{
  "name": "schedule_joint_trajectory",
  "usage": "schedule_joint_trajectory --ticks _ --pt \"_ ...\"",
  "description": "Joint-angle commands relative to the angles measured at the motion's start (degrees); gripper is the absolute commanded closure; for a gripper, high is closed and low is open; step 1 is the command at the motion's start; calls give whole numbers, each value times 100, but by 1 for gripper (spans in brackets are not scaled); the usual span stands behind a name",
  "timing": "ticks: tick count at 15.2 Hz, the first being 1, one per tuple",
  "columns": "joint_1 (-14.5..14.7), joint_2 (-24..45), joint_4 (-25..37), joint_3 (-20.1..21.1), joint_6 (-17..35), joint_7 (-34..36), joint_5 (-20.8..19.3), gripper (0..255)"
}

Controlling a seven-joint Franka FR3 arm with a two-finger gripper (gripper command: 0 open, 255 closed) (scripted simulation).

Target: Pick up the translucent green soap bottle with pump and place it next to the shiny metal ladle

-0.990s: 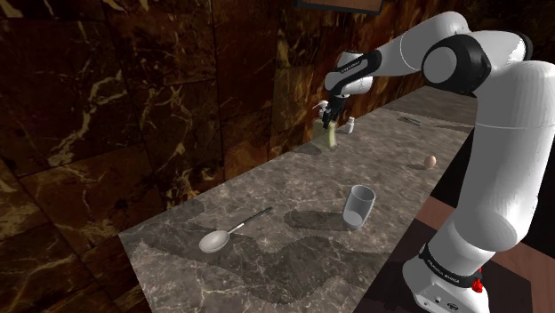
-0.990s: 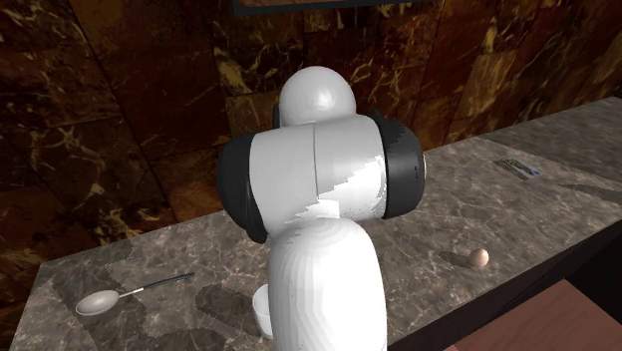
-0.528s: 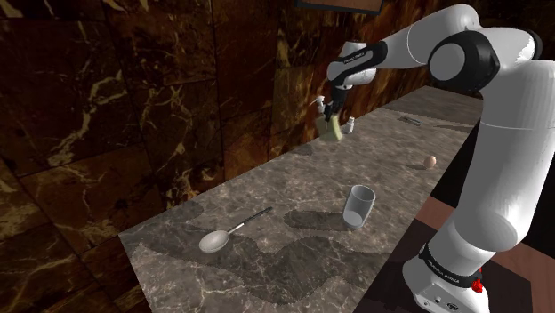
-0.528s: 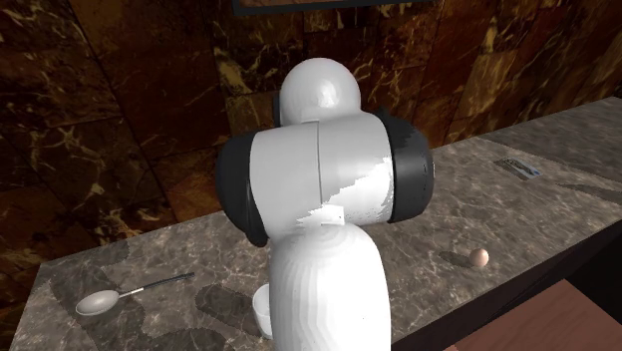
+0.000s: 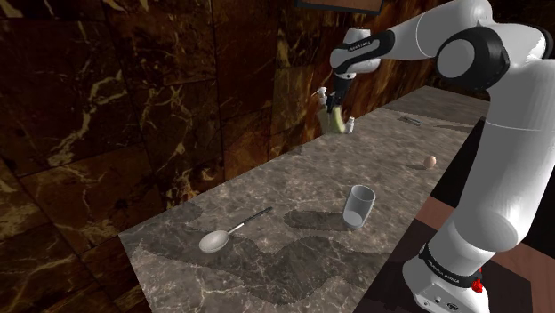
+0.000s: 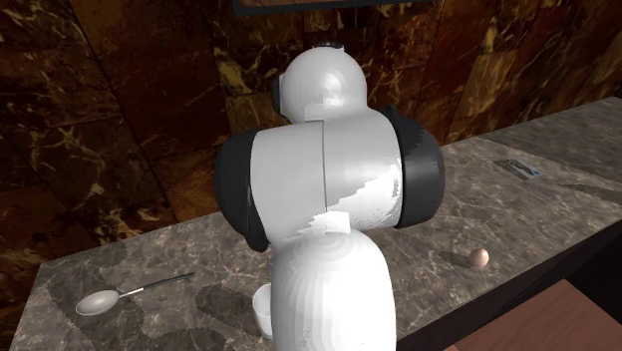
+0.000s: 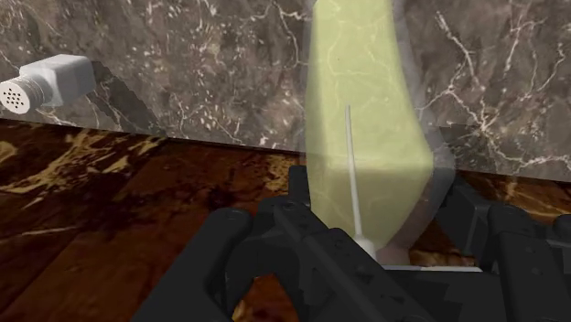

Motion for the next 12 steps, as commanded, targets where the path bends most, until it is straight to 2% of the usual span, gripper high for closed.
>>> schedule_joint_trajectory --ticks 1,12 --pt "7 -30 123 -4 -150 19 -19 255" --pt "3 -164 797 -32 -949 49 -84 255"
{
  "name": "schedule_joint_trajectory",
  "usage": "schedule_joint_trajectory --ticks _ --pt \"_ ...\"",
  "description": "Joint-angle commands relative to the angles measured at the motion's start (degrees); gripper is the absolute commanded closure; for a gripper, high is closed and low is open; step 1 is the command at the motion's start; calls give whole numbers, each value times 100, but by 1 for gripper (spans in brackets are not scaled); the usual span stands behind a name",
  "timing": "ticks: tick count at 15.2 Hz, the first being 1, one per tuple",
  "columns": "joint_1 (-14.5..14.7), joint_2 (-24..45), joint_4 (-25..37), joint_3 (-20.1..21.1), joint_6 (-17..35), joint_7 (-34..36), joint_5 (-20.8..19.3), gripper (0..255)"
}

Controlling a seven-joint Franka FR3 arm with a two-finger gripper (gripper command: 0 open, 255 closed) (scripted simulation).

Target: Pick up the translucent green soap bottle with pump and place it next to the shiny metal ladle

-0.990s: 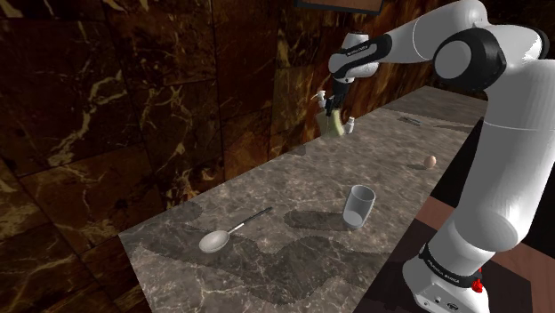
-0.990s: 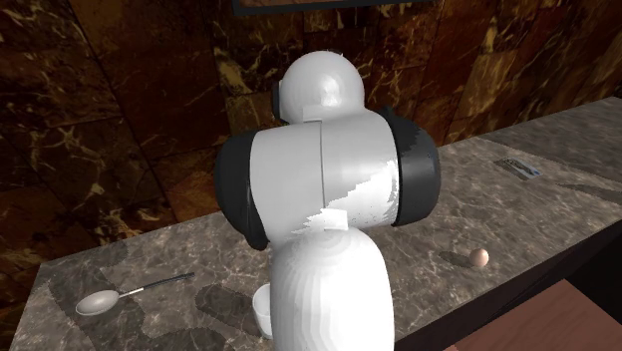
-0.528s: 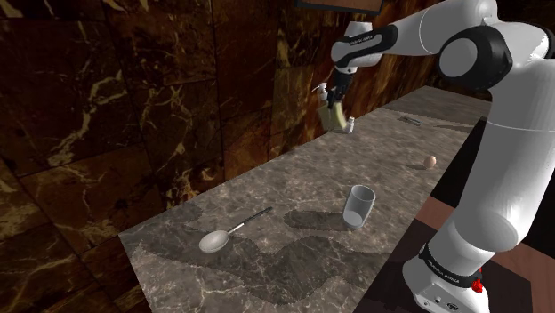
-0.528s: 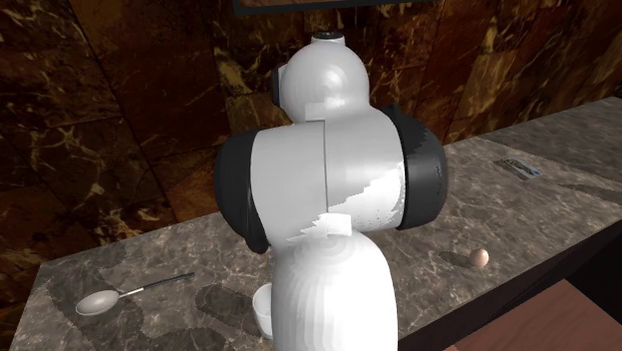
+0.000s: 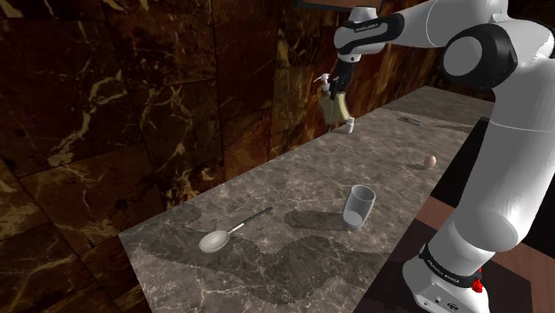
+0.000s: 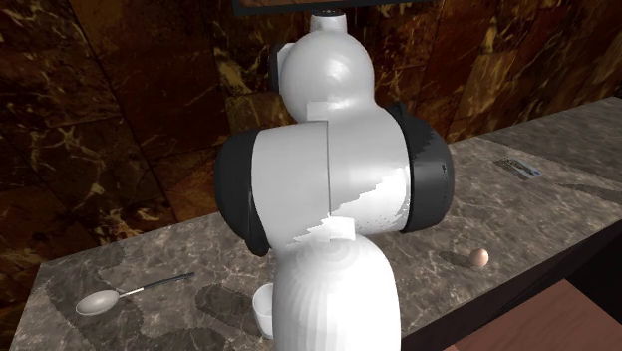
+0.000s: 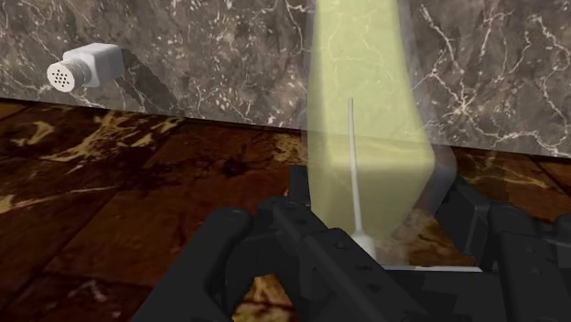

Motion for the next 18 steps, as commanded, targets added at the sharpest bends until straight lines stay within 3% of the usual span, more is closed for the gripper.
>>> schedule_joint_trajectory --ticks 1,18 --pt "-8 7 157 -3 -150 -2 1 255" --pt "-118 178 1708 -32 -1537 -39 64 255"
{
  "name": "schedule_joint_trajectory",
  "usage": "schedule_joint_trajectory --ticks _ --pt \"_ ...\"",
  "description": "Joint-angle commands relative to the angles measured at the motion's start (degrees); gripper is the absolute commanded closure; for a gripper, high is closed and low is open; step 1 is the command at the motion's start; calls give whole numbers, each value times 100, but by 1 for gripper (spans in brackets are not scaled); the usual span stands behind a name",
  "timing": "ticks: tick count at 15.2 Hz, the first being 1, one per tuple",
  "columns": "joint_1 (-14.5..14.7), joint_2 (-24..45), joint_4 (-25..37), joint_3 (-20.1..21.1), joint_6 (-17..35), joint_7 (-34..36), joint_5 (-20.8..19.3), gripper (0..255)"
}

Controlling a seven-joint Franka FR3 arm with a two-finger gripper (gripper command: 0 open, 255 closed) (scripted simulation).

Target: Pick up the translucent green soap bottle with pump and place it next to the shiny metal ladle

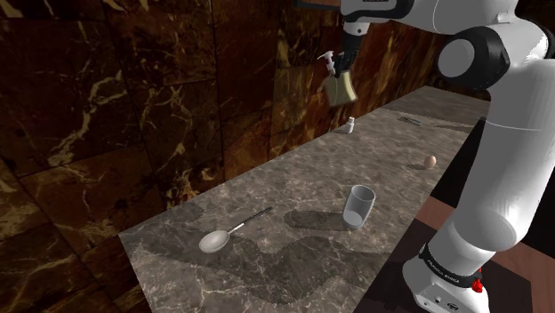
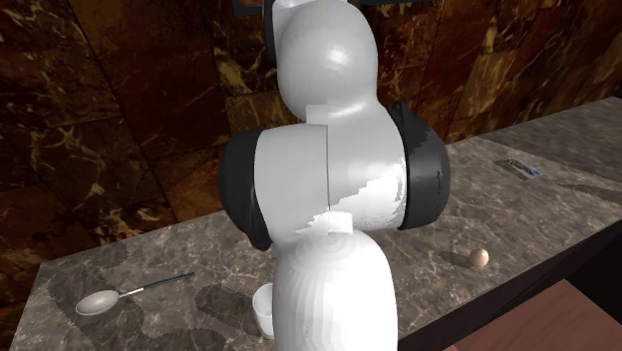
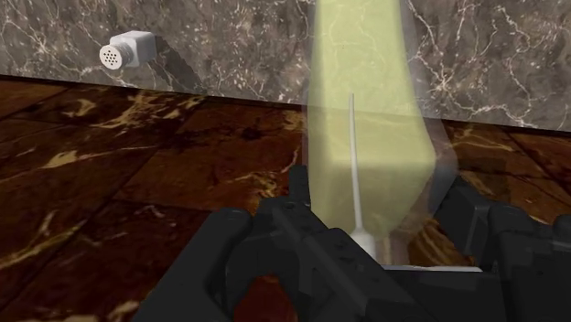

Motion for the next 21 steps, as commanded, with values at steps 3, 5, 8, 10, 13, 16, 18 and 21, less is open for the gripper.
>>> schedule_joint_trajectory --ticks 3,5,8,10,13,16,18,21 --pt "-51 110 474 -6 -367 -18 44 255" --pt "-85 185 739 -9 -561 -29 74 255" --pt "41 -18 509 11 -524 88 -23 255" --pt "304 -471 -181 69 -266 352 -240 255" --pt "614 -1058 -1043 208 31 777 -528 255" --pt "853 -1559 -1763 388 253 1217 -767 255" --pt "984 -1854 -2183 527 372 1512 -898 255" --pt "1157 -2243 -2741 749 516 1953 -1052 255"
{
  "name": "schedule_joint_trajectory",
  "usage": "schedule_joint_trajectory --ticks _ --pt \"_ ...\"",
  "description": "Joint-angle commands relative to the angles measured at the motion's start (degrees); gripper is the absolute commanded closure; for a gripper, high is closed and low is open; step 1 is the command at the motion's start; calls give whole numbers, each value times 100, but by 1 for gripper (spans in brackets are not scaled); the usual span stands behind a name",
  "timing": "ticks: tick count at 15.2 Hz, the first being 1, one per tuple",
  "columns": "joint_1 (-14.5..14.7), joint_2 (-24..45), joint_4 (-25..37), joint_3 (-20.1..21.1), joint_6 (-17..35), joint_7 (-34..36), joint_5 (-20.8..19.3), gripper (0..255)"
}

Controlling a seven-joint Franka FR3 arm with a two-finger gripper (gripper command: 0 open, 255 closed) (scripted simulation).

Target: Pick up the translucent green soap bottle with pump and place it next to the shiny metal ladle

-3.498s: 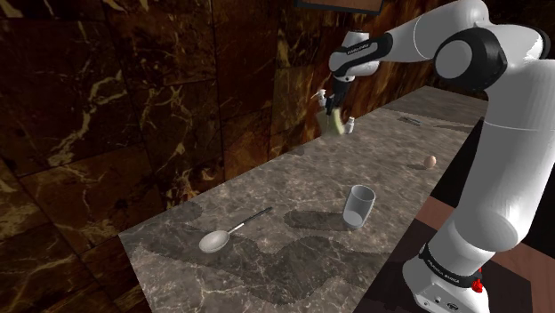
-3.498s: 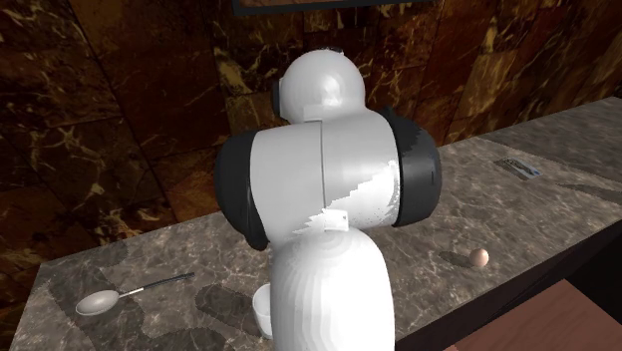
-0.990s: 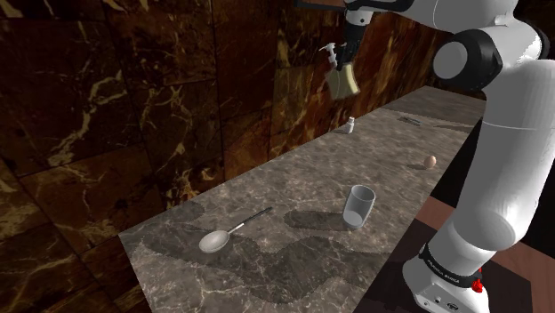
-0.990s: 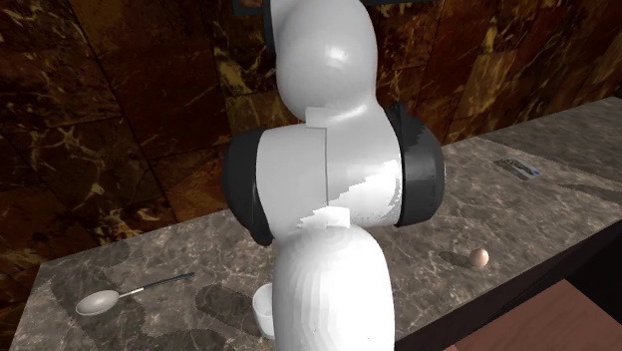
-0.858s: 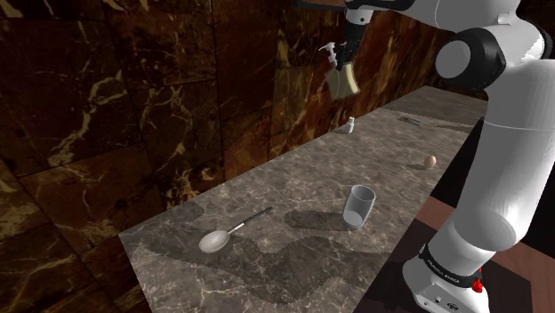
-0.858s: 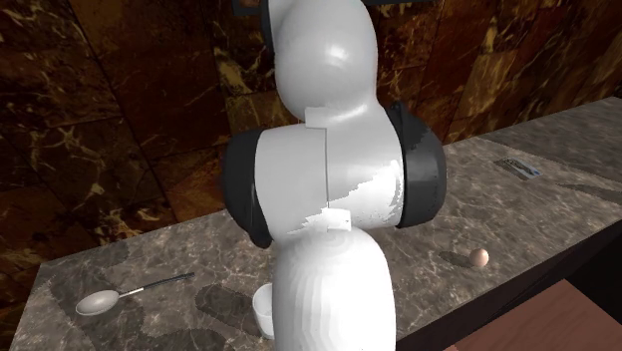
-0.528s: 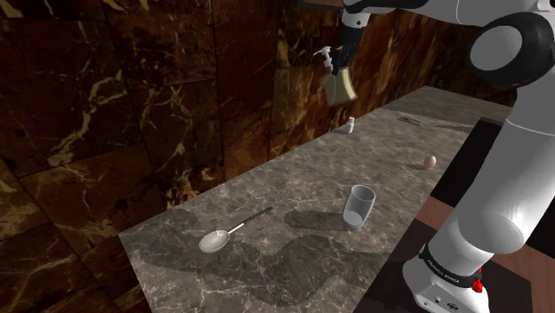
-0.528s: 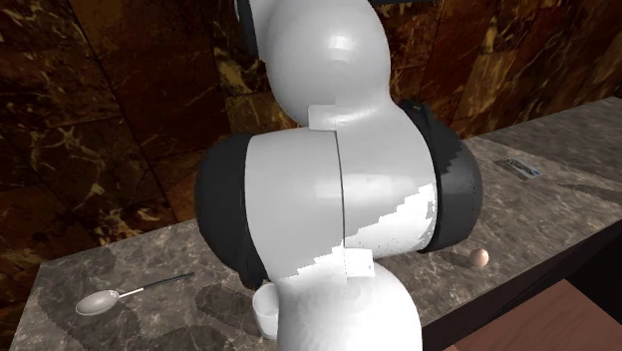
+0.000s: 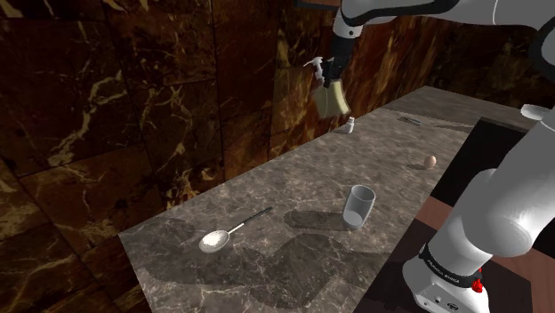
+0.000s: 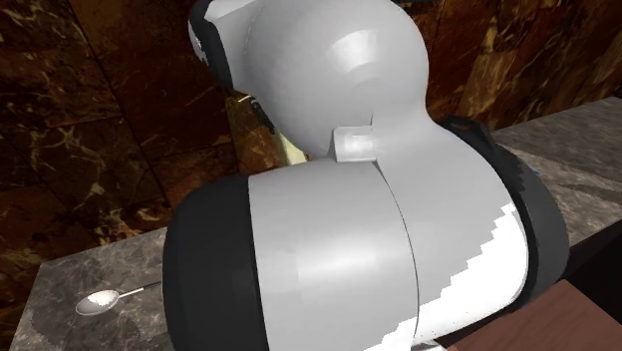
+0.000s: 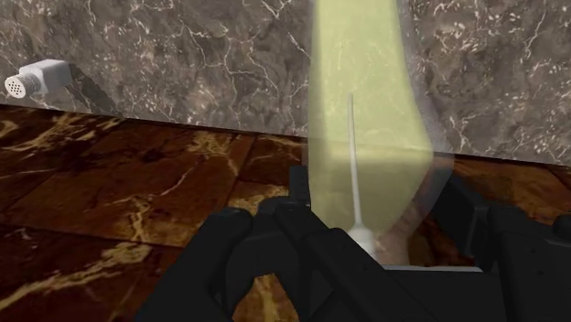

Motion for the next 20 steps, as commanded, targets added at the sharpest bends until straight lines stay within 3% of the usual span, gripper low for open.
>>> schedule_joint_trajectory --ticks 1,10,20 --pt "109 -245 -366 153 103 301 -92 255" --pt "539 -1023 -1554 916 372 1588 -255 255" --pt "1041 -1333 -2247 1837 573 2997 -158 255"
